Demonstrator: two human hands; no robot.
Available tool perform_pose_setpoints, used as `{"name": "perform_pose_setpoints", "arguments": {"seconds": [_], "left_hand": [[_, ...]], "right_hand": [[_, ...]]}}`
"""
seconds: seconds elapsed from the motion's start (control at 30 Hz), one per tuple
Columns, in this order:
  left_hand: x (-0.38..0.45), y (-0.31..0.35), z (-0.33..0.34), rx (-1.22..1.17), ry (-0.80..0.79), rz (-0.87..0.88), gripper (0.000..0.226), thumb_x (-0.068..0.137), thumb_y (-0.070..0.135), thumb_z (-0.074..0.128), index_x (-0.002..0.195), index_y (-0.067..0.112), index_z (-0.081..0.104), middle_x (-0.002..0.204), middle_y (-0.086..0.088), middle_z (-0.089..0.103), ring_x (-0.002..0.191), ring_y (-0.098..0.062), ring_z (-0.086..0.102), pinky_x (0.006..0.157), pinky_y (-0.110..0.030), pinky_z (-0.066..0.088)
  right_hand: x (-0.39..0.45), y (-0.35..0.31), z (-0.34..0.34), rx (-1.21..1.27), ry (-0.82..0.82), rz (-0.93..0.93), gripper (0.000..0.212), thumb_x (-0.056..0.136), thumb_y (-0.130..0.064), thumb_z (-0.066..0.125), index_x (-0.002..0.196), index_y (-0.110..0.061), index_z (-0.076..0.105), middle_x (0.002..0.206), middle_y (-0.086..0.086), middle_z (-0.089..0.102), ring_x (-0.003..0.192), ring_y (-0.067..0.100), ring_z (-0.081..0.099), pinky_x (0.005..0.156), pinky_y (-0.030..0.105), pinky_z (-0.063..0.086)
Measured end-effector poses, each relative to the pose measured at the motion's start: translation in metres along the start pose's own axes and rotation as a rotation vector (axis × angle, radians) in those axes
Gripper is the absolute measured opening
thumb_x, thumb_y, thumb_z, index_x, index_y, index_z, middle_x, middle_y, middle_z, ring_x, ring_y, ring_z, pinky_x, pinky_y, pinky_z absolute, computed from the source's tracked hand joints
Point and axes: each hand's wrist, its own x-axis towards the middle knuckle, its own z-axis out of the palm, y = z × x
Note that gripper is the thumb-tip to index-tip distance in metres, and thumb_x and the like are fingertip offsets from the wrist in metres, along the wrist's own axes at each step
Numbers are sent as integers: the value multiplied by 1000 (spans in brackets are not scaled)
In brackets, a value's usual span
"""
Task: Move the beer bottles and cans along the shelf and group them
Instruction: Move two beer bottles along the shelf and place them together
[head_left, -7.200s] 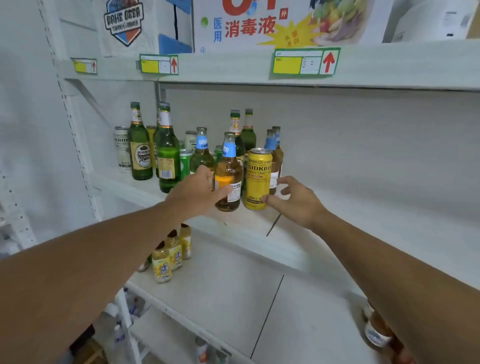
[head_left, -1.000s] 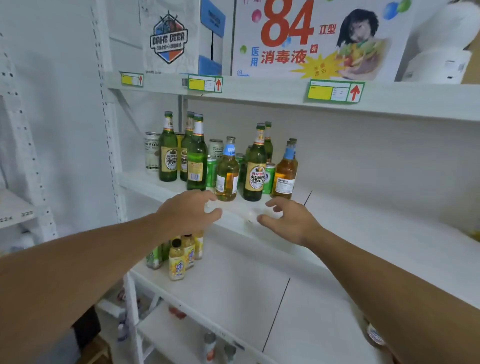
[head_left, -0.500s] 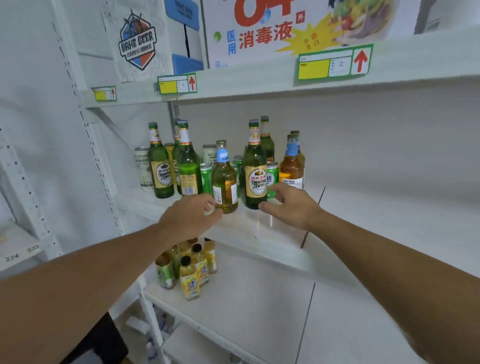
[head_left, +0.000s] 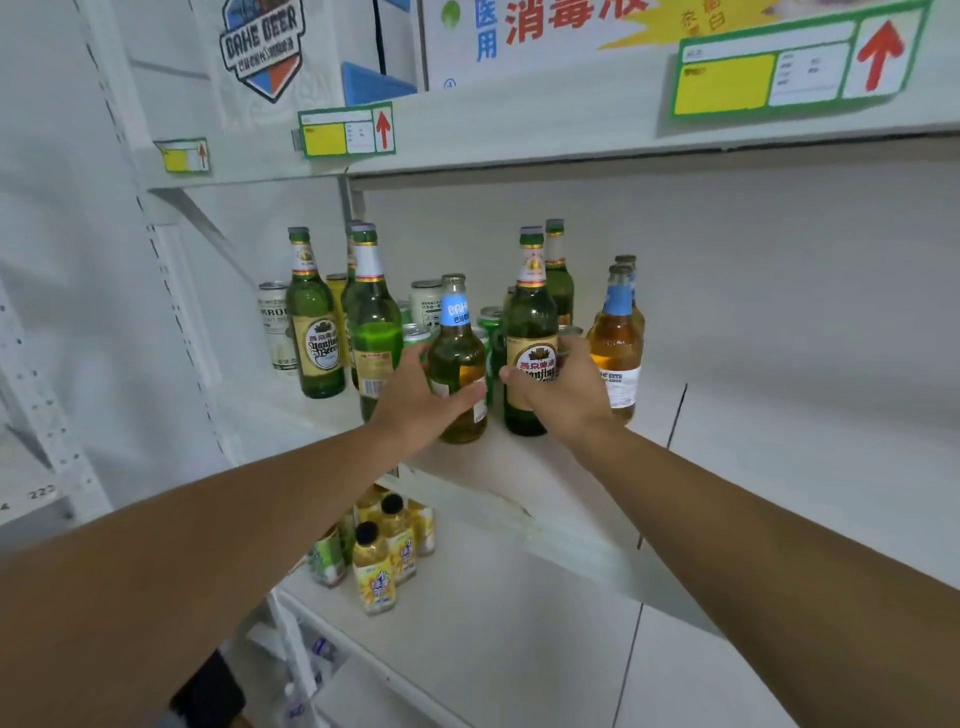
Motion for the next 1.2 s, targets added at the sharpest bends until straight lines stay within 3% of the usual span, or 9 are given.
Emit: {"name": "perform_pose_setpoints", "arguments": {"seconds": [0.17,0.23,0.33,0.47,0.57,0.7,0.93,1.07,1.2], "left_hand": [[15,-13,4,-69,-57,65,68,90,40,88,148,25,55,117,22,62,115,-8,60,102,-30,45],[20,-17,3,-50,-98,69,46,93,40,86,132,30,64,110,21,66,100,3,61,86,-20,44],[24,-22,5,-74,-101,72,44,90,42,87,127,29,68,107,18,71,94,9,60,74,-17,42],[24,-23,1,-102,-102,90,47,84,47,90,124,30,72,112,11,79,102,-3,71,88,-29,57],[18,-19,-5,-135,-113,111,45,85,42,92,123,28,73,111,10,78,104,-4,71,82,-25,53],[8,-15,-9,-146,-133,117,46,83,43,94,121,28,72,110,10,79,105,-7,72,87,-31,58],[-13,7,10,-204,-224,167,39,77,48,97,107,35,75,103,13,82,100,-12,76,88,-39,63],[-25,25,30,-280,-274,189,40,78,45,97,110,31,78,99,13,84,96,-9,78,81,-30,60],[-40,37,57,-315,-328,217,38,77,42,99,106,32,77,99,12,84,98,-12,79,91,-39,63]], "right_hand": [[6,-4,12,-64,87,-8,74,87,-38,89,145,-26,46,130,-3,70,121,21,68,102,47,61],[8,-4,14,-97,111,0,76,87,-40,89,148,-24,46,129,-3,69,120,21,68,102,46,61],[9,0,15,-153,122,-24,75,85,-42,91,145,-24,50,127,-5,71,117,18,69,98,44,62],[5,-4,12,-186,145,-32,64,83,-40,92,136,-26,58,121,-6,74,111,18,72,93,44,64],[-2,-9,5,-160,140,-9,62,81,-39,93,133,-28,62,116,-11,76,108,15,73,93,46,65],[-23,-12,-12,-136,150,25,56,80,-41,94,122,-37,58,109,-17,75,105,12,73,94,46,65],[-64,-17,-64,-133,289,51,70,76,-44,96,135,-27,61,112,-13,73,103,9,73,90,41,66],[-82,-22,-106,-177,370,83,72,74,-45,97,134,-27,60,112,-13,72,102,10,73,89,42,67],[-108,-18,-150,-217,428,111,73,74,-44,97,135,-28,59,115,-11,72,106,14,73,92,43,66]]}}
